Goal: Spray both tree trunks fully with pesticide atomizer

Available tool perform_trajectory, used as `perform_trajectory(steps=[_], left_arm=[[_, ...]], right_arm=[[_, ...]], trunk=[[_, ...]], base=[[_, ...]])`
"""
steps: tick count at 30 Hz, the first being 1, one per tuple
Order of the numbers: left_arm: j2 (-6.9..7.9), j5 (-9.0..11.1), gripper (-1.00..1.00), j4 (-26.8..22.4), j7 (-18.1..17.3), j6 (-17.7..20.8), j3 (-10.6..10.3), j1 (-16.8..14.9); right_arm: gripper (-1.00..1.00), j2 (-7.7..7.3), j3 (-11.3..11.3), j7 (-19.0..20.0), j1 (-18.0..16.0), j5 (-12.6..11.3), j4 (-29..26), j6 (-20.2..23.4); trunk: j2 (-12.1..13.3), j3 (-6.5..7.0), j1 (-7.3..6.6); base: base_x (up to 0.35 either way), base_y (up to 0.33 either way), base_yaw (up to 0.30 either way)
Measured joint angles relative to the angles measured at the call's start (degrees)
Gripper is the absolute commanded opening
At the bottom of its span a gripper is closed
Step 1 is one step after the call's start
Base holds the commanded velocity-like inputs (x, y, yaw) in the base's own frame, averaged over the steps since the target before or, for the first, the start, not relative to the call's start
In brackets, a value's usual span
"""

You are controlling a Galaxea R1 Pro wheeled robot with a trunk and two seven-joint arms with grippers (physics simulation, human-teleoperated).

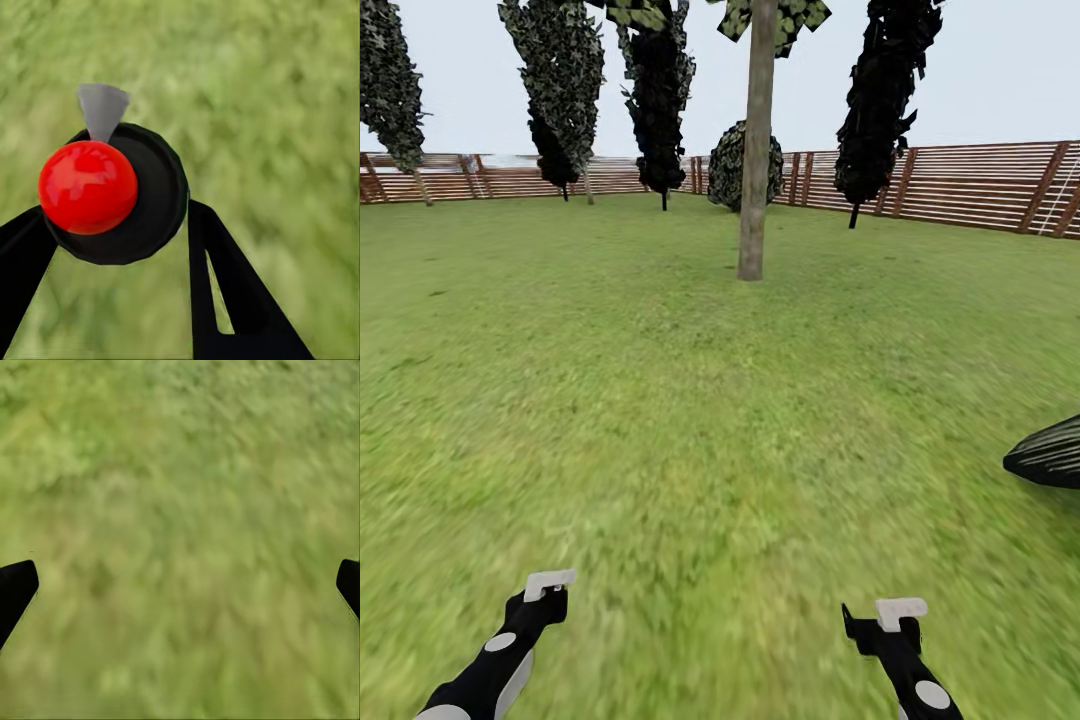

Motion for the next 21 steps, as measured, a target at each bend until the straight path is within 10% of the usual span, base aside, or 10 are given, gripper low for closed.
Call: perform_trajectory(steps=[21], left_arm=[[0.08, 0.83, -1.0, 0.0, 0.0, -0.01, 0.03, 0.0]], right_arm=[[1.0, 0.0, 0.0, 0.0, 0.0, 0.0, -0.01, 0.0]], trunk=[[0.0, 0.0, 0.0]], base=[[0.34, 0.0, 0.0]])
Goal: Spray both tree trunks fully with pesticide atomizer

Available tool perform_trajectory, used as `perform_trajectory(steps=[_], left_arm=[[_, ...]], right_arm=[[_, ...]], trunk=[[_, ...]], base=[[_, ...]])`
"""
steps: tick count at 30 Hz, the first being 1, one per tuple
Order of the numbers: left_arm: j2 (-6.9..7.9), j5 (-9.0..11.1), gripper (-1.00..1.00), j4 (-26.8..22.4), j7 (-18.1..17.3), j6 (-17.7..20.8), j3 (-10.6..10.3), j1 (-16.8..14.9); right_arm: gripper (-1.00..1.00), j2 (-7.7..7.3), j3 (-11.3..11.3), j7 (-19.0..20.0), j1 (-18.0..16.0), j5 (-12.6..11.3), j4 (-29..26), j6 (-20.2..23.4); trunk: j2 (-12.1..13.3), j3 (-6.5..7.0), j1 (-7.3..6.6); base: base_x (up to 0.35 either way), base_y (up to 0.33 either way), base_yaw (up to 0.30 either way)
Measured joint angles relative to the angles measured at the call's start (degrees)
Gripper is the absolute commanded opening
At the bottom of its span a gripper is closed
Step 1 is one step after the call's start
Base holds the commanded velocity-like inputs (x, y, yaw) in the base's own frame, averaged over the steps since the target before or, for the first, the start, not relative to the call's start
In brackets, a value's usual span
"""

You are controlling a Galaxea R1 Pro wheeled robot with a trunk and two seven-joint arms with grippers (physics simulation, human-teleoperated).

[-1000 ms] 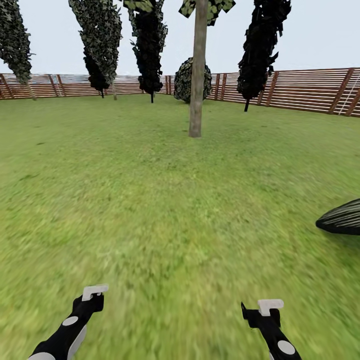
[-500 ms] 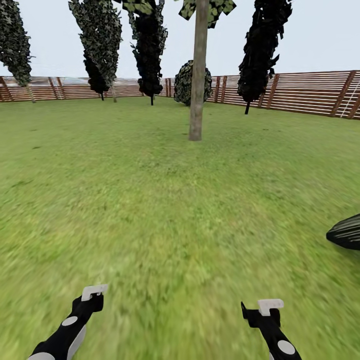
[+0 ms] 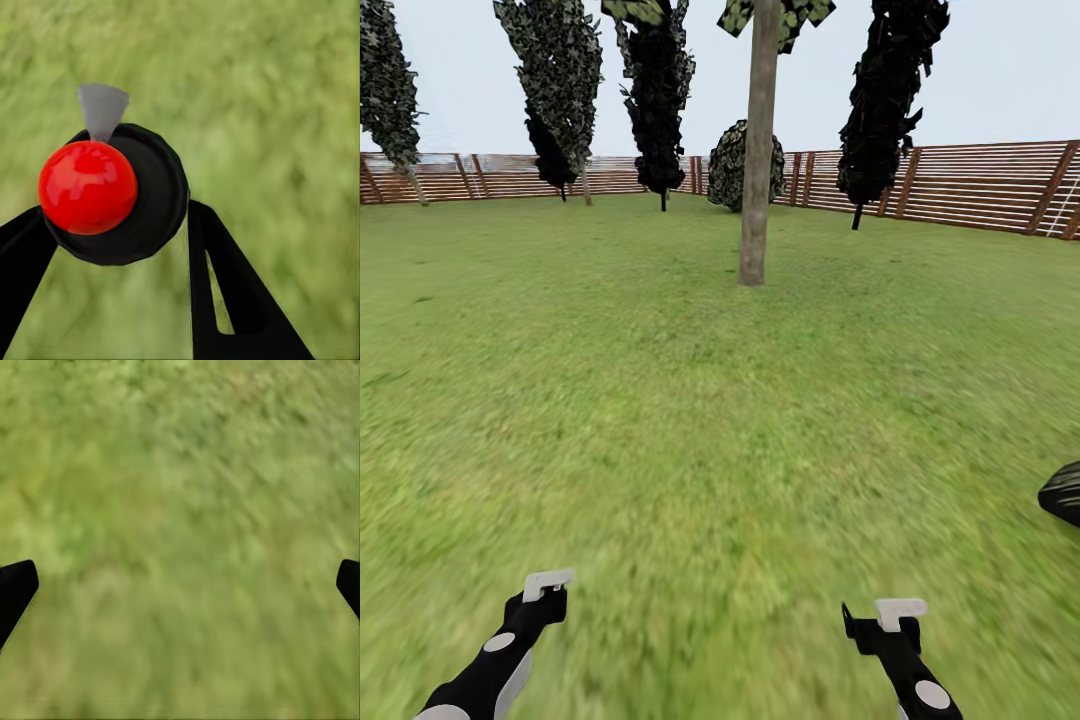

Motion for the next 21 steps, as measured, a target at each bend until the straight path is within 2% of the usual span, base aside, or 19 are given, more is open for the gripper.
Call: perform_trajectory(steps=[21], left_arm=[[0.0, 0.03, -1.0, 0.0, 0.0, 0.0, 0.0, 0.0]], right_arm=[[1.0, 0.0, 0.0, 0.0, 0.0, 0.0, 0.0, 0.0]], trunk=[[0.0, 0.0, 0.0]], base=[[0.341, 0.0, 0.0]])
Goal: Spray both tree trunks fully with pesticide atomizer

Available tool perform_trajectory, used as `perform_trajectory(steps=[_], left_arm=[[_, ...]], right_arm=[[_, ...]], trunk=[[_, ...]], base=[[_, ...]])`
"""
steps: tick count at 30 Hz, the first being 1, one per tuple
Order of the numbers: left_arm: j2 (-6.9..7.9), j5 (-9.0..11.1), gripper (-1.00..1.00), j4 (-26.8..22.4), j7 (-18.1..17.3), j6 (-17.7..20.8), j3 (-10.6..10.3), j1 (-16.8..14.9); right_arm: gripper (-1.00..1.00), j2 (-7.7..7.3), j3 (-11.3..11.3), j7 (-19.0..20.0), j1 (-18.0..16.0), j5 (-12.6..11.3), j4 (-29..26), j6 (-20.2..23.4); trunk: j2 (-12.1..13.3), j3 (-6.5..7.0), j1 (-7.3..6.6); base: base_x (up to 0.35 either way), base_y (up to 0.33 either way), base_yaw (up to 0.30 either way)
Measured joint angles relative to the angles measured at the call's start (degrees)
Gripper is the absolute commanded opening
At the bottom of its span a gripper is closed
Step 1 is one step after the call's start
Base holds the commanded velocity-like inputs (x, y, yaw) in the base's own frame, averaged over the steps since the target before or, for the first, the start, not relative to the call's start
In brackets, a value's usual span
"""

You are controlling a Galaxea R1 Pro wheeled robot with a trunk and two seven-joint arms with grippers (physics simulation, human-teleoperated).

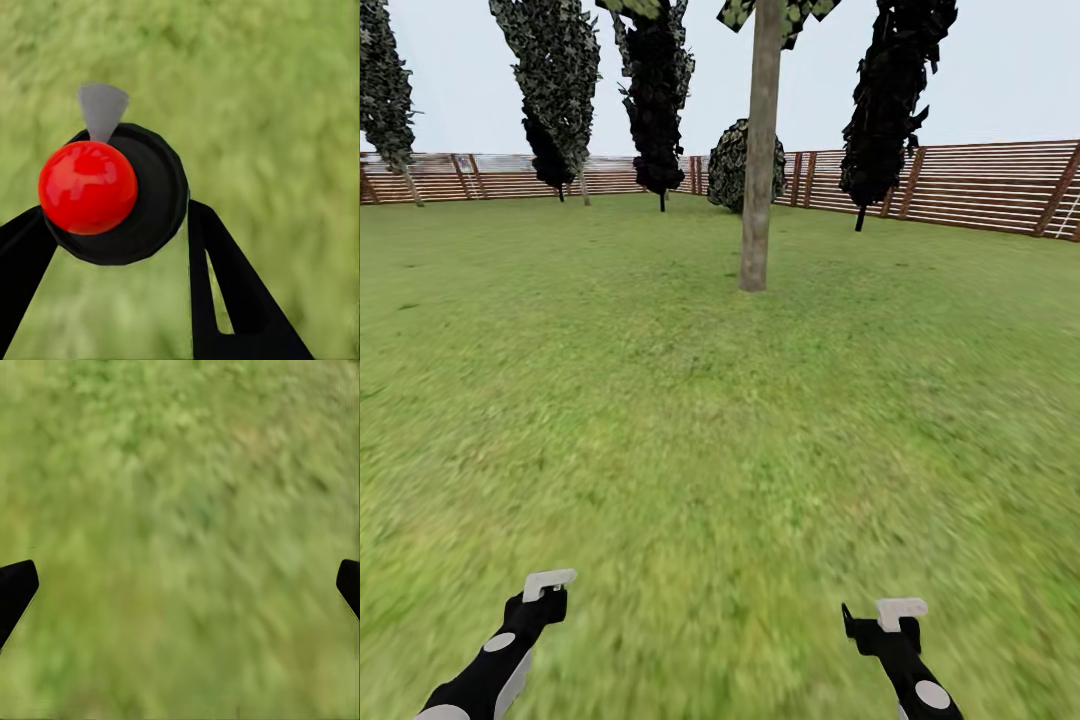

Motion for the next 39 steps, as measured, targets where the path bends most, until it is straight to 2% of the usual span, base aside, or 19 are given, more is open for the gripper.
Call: perform_trajectory(steps=[39], left_arm=[[0.0, -0.02, -1.0, 0.0, 0.0, 0.0, -0.04, 0.0]], right_arm=[[1.0, 0.0, 0.0, 0.0, 0.0, 0.0, -0.03, 0.0]], trunk=[[0.0, 0.0, 0.0]], base=[[0.341, 0.0, 0.0]])
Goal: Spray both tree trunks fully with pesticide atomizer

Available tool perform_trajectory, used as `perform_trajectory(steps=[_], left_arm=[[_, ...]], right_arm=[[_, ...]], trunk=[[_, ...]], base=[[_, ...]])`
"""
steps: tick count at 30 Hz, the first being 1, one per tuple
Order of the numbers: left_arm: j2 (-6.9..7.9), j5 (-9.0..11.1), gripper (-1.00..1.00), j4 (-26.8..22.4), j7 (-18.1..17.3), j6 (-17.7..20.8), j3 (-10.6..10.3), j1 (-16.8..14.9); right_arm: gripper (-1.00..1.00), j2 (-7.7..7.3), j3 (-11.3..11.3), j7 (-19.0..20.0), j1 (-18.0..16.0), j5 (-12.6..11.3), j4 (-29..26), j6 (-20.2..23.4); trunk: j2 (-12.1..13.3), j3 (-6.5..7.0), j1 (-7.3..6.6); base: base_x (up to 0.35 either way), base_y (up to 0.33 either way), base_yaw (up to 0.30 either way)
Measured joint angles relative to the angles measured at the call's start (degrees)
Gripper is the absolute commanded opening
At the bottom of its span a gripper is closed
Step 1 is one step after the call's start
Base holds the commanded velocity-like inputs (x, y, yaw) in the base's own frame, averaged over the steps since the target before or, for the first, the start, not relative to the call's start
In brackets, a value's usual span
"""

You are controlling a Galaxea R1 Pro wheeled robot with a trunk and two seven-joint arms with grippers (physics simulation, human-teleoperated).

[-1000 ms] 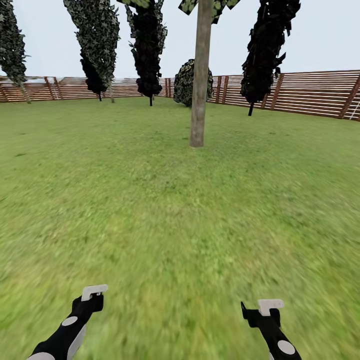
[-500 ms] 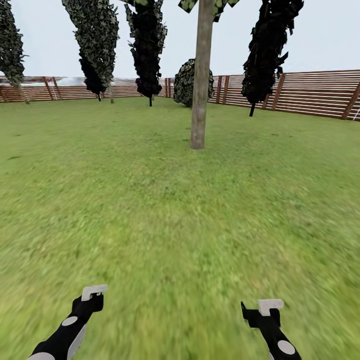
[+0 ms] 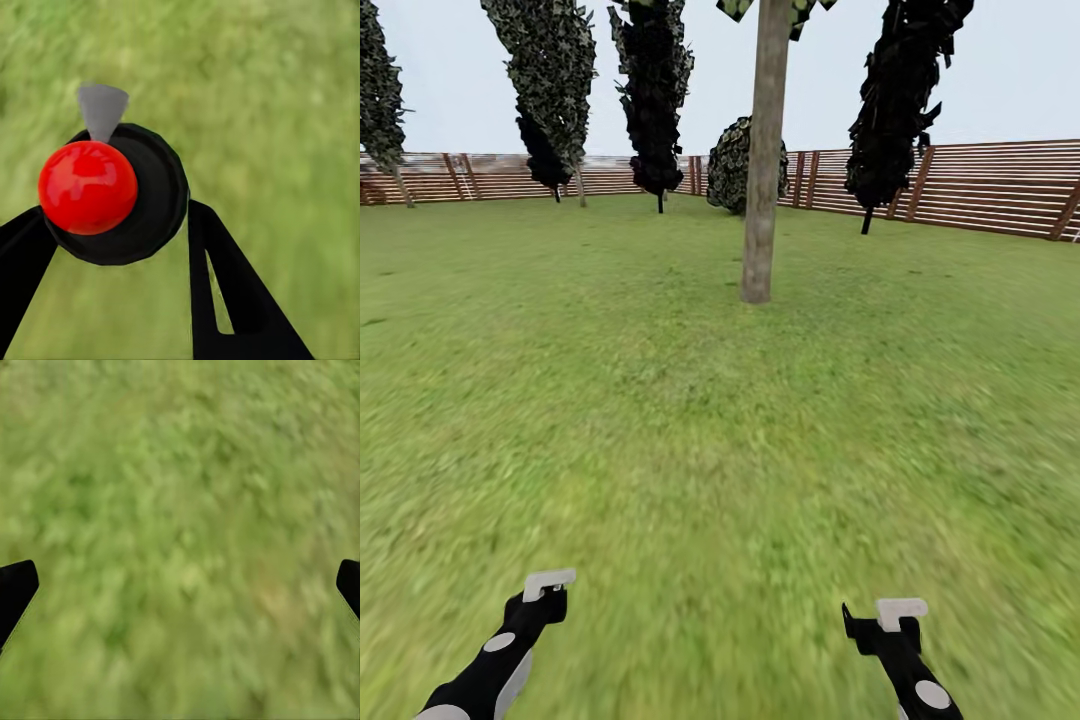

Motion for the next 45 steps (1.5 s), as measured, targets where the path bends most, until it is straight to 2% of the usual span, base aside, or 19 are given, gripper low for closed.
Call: perform_trajectory(steps=[45], left_arm=[[-0.02, -0.01, -1.0, 0.0, 0.0, 0.0, -0.05, 0.0]], right_arm=[[1.0, -0.35, -0.09, 0.0, 0.0, 0.0, -0.05, -0.09]], trunk=[[0.0, 0.0, 0.0]], base=[[0.341, 0.0, 0.0]])
